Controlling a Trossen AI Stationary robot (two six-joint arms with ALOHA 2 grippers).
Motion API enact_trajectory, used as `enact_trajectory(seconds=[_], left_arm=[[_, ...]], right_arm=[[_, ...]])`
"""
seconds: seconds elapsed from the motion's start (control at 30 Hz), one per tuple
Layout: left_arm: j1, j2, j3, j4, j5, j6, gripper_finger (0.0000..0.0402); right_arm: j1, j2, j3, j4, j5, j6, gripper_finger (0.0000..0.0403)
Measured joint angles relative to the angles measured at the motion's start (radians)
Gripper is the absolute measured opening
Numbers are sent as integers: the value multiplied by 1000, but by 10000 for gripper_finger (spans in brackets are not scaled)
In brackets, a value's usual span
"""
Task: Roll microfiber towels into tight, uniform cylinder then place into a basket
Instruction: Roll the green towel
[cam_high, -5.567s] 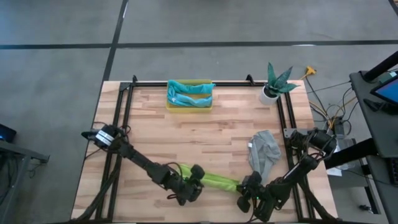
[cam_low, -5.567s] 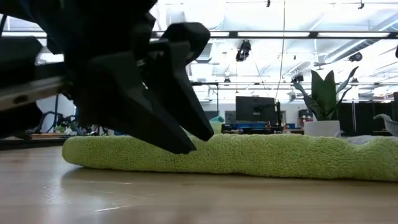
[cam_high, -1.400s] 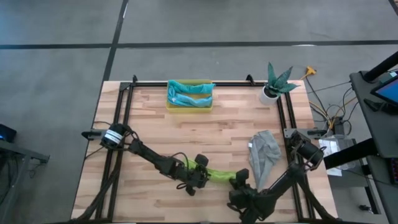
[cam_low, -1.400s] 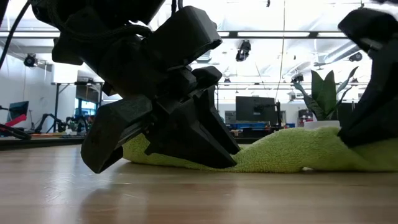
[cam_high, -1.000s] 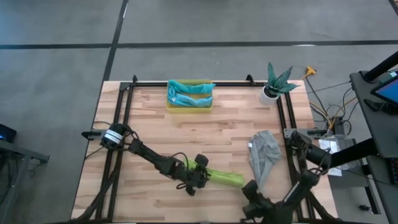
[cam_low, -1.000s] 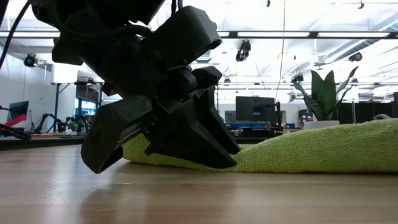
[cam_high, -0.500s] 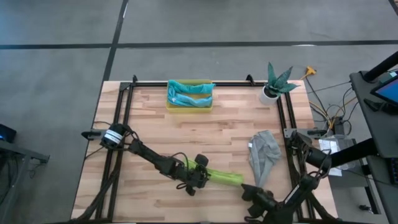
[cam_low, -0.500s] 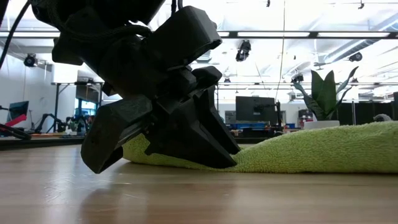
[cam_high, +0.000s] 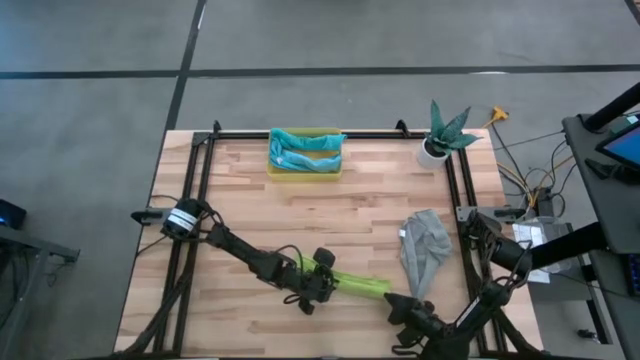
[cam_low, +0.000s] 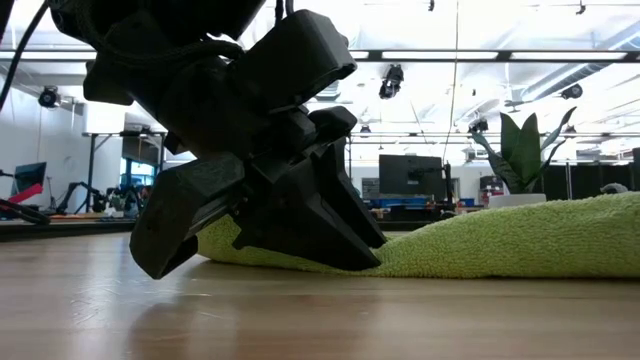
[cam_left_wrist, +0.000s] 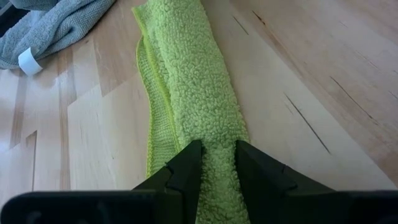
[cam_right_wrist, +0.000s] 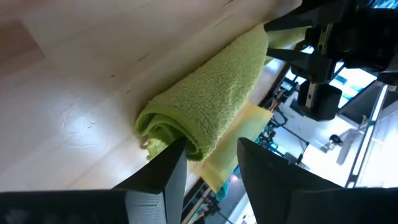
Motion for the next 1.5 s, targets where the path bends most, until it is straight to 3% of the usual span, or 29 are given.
enact_trajectory(seconds=[0.13, 0.37, 0.73, 1.03, 1.17, 1.27, 1.5], left_arm=[[0, 0, -2, 0, 0, 0, 89], [0, 0, -2, 0, 0, 0, 89], [0, 0, -2, 0, 0, 0, 89], [0, 0, -2, 0, 0, 0, 89], [0, 0, -2, 0, 0, 0, 89], [0, 0, -2, 0, 0, 0, 89], [0, 0, -2, 0, 1, -1, 89]], right_arm=[[0, 0, 1, 23, -2, -47, 135], [-7, -1, -4, 165, -8, -350, 134], [-33, -1, -5, 209, -72, -447, 126], [-37, -2, -8, 219, -58, -400, 54], [-45, -4, -7, 195, -59, -247, 16], [-47, -10, -3, 182, -61, -63, 10], [-49, -48, 0, 303, -131, 543, 9]])
